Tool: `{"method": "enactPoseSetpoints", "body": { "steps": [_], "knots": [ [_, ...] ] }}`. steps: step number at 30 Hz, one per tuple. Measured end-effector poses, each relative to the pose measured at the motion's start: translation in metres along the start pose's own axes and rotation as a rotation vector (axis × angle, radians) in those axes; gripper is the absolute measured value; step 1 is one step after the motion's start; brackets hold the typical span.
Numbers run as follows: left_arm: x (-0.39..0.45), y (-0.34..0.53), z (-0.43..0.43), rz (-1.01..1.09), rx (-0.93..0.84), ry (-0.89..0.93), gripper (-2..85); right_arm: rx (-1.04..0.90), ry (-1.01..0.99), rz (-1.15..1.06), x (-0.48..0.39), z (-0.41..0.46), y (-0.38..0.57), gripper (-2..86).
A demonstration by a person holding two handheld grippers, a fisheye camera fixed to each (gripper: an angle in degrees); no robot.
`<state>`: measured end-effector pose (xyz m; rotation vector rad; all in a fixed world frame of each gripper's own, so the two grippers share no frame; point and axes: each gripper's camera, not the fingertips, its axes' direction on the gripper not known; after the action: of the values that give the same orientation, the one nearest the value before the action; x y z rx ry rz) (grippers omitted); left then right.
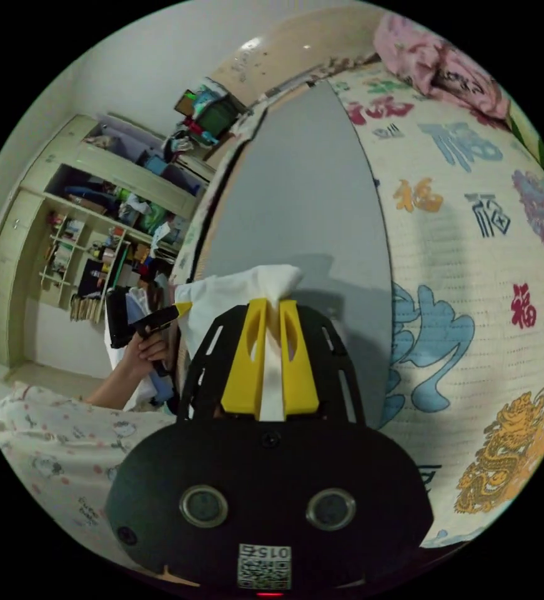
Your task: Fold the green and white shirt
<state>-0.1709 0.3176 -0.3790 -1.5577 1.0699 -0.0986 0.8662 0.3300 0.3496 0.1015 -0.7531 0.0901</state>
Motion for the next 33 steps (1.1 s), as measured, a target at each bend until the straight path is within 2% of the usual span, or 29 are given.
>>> {"method": "enactPoseSetpoints", "body": {
  "steps": [5, 8, 14, 18, 27, 33],
  "knots": [
    [0.050, 0.037, -0.165, 0.063, 0.248, 0.041, 1.4, 0.130, -0.148, -0.241, 0.014, -0.065, 0.090, 2.3],
    [0.090, 0.062, -0.272, 0.136, 0.347, 0.039, 1.2, 0.144, -0.152, -0.442, 0.007, -0.098, 0.141, 1.5],
    [0.161, 0.128, -0.504, 0.285, 0.740, 0.075, 0.9, 0.270, -0.231, -0.803, 0.010, -0.149, 0.253, 0.8],
    [0.214, 0.184, -0.647, 0.355, 0.916, -0.031, 0.9, 0.307, -0.235, -0.955, 0.028, -0.154, 0.322, 0.5],
    [0.326, 0.377, -0.903, 0.409, 1.179, -0.300, 1.0, 0.256, -0.479, -1.314, 0.107, -0.159, 0.495, 0.2],
    [0.397, 0.539, -1.015, 0.297, 1.354, -0.548, 1.2, 0.044, -0.693, -1.477, 0.142, -0.117, 0.589, 0.1]
  ]
}}
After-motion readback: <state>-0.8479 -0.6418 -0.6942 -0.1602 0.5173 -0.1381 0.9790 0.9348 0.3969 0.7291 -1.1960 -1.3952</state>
